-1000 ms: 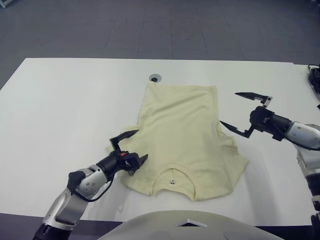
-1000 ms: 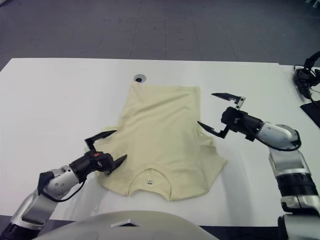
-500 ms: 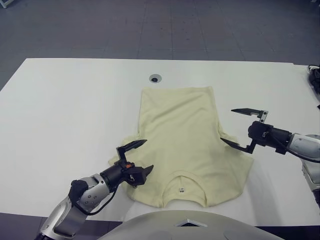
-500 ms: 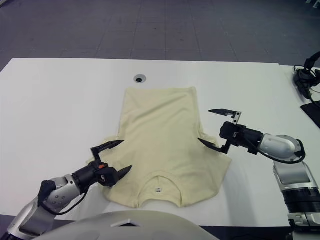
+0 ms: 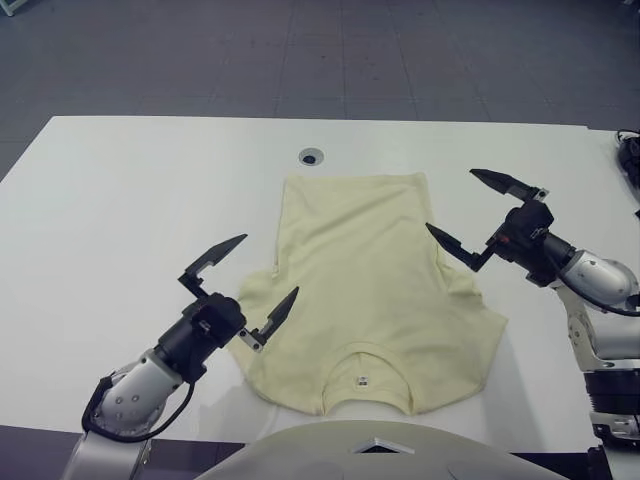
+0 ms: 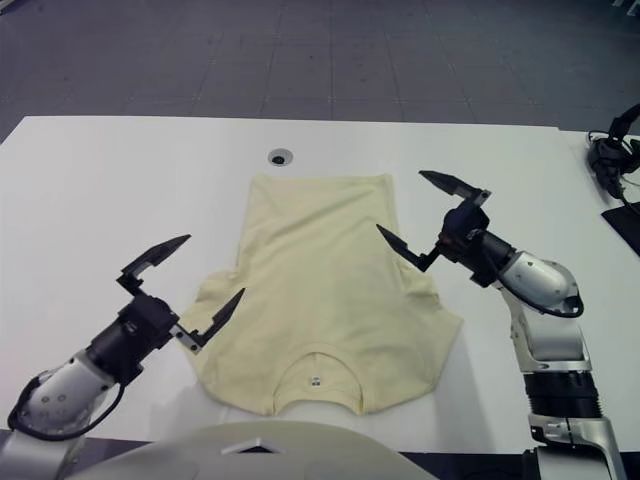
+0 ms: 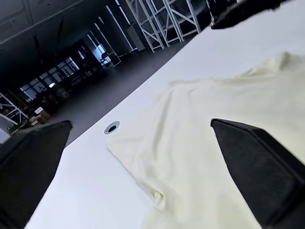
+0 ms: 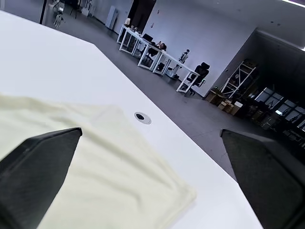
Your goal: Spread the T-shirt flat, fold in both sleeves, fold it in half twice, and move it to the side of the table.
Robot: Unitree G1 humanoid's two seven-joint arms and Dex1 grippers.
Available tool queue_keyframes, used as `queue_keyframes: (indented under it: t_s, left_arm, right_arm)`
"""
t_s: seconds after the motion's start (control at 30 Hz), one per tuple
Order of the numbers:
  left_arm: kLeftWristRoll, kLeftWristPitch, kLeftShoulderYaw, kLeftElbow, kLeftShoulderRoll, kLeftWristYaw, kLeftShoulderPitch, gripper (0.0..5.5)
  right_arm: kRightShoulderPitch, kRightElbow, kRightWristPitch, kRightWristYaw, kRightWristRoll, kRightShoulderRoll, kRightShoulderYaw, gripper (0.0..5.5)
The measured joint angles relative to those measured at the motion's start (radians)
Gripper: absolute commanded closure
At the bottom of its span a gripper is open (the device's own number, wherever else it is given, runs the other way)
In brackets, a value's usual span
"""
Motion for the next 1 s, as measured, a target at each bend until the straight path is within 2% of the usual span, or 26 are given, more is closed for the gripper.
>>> queue_keyframes:
  t_s: [0.17,0.33,0.43,0.57,0.7,1.0]
  left_arm:
    - [-0.315,0.114,0.023,-0.044,-0.192,0.152,0.154,0.11]
    - [-0.494,0.154,0.017,-0.009,-0.338,0.24,0.226,0.11]
    - [-0.505,0.166,0.019,0.059,-0.4,0.286,0.235,0.11]
    - [-0.496,0.204,-0.006,0.113,-0.425,0.303,0.241,0.11]
    - [-0.452,0.238,-0.048,0.143,-0.439,0.309,0.256,0.72]
    - [-0.375,0.235,-0.051,0.175,-0.445,0.312,0.246,2.28]
  right_arm:
    - [-0.005,-0.019,0.036,-0.035,0.015,0.028,-0.035,0.1]
    - [-0.016,-0.026,0.047,-0.061,0.014,0.05,-0.047,0.1]
    - [-0.021,-0.026,0.054,-0.066,0.012,0.054,-0.052,0.1]
    - [-0.032,-0.026,0.057,-0.069,0.008,0.056,-0.054,0.1]
    - [-0.04,-0.025,0.058,-0.068,-0.003,0.056,-0.054,0.1]
    - [-0.044,-0.019,0.062,-0.06,-0.01,0.056,-0.054,0.1]
